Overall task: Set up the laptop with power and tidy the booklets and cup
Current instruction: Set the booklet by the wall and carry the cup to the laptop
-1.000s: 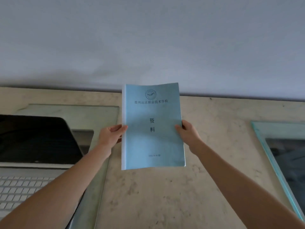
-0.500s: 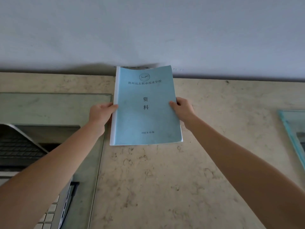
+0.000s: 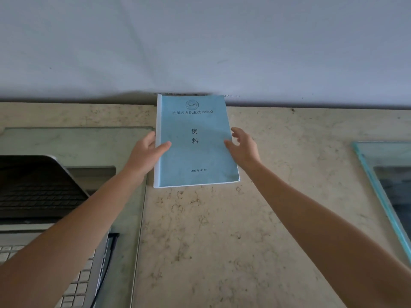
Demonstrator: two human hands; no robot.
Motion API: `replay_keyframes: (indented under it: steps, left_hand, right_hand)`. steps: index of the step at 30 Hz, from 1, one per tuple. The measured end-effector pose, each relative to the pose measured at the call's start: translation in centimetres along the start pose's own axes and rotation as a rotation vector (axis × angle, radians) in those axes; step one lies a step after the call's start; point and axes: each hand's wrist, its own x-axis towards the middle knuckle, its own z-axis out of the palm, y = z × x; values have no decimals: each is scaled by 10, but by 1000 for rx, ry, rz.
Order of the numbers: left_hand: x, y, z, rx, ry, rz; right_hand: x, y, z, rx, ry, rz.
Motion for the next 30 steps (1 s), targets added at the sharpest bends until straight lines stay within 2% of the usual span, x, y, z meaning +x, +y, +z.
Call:
replay_keyframes:
  steps: [7,13,21,30]
  left_hand:
    - [-55,23,9,290,-9,175]
    - [-131,35,29,393,-169,358]
    - [-225,49,80,482,-408,480]
    - [-333,68,217,418,-727,590]
  right_hand:
    - [-80,-12,-46,-69,167,-110]
    - [-184,21,-93,-106,316,-100]
    - [-340,97,-137,-174,508,102]
    - [-483,180,-196,-154,707,344]
